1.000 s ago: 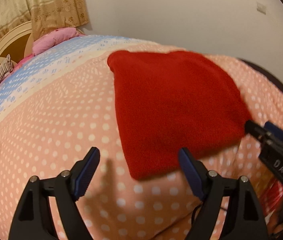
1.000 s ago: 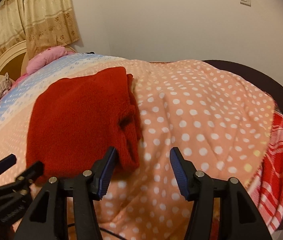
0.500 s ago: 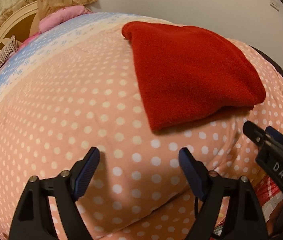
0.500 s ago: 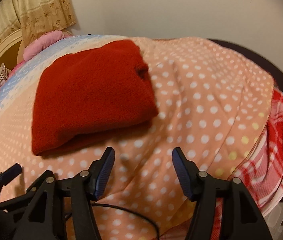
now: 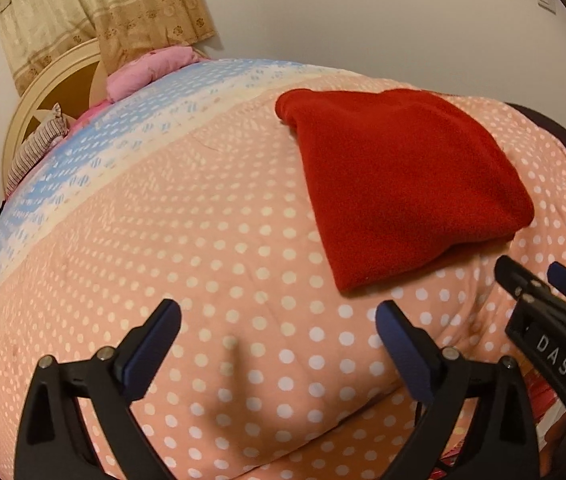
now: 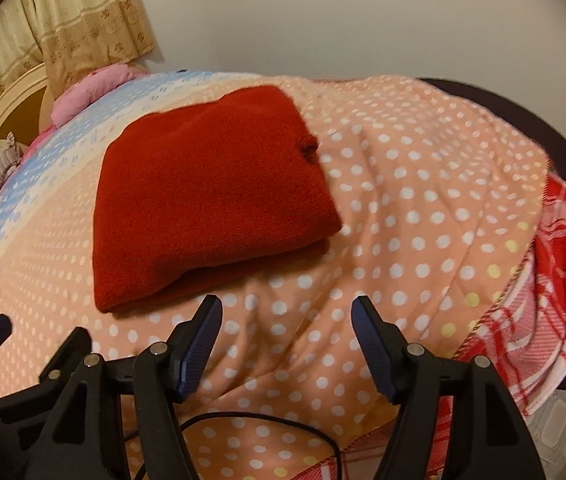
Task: Fold small clothes
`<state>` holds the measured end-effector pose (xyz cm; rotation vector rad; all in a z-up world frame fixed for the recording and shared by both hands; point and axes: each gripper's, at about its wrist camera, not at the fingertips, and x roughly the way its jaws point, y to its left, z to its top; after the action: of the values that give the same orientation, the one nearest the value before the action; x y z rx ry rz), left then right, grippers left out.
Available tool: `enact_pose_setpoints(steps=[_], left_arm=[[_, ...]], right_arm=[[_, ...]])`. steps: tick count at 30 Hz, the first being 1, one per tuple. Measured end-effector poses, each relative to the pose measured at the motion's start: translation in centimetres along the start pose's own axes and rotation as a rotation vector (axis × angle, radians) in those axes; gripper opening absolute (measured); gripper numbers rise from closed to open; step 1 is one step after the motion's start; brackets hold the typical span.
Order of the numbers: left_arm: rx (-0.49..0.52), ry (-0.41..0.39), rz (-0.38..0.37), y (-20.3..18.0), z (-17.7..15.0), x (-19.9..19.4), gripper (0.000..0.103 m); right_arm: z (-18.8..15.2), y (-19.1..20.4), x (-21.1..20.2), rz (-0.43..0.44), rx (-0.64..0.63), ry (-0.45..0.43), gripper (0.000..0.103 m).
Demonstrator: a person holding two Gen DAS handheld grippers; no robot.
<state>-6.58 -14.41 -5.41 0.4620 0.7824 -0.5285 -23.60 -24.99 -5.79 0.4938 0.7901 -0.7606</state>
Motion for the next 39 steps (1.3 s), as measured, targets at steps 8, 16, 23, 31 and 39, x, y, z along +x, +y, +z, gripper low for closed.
enact_pose_setpoints(steps=[8,16,23,31,39], left_arm=[[-0.011,-0.031,-0.083,-0.1,0.6,-1.4,0.102],[0.012,-0.054,-0.071,-0.6,1.4,-1.9,0.102],[-0.041,-0.073,-0.101,0.6,2.6,-2.6,0.102],[-0.071,-0.100,-0.144,2.0,3.5,-5.0,0.102],[-0.116,-0.305,-0.079,3.7,6.2,-9.9,0.103]], right_arm=[[1.1,-1.6,-2.9,-0.088,0.044,-0.162,0.074],[1.3,-1.7,-2.5,-0.110,0.040,-0.145,0.076],[2.4,-1.9,-4.0,-0.111,0.043,-0.175,0.076],[3.5,-0.7,-6.8,-0.069,0.015,-0.218,0.076],[5.6,-0.9,-9.8,-0.027,0.047,-0.324,0.077]])
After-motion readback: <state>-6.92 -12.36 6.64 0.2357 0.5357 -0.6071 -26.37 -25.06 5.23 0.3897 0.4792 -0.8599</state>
